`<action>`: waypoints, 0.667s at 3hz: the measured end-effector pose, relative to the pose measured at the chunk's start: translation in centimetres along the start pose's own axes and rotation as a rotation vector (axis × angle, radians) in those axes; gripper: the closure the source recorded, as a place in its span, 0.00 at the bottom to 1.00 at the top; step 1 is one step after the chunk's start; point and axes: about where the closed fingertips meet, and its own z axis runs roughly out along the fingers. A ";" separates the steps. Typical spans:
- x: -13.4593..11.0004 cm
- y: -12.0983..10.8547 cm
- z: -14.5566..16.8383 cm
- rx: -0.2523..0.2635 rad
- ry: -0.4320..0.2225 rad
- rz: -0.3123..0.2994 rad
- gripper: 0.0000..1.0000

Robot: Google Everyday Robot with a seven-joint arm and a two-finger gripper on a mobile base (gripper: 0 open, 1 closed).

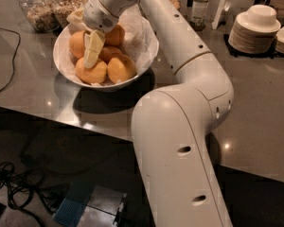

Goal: Pick orange from white bowl

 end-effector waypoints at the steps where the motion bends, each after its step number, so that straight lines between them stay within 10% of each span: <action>1: 0.1 -0.1 -5.1 0.120 0.024 0.019 0.00; 2: -0.5 1.4 -12.7 0.286 0.060 0.051 0.00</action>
Offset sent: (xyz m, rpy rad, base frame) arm -0.0593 -0.2048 0.1902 0.1456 -0.3379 -0.4873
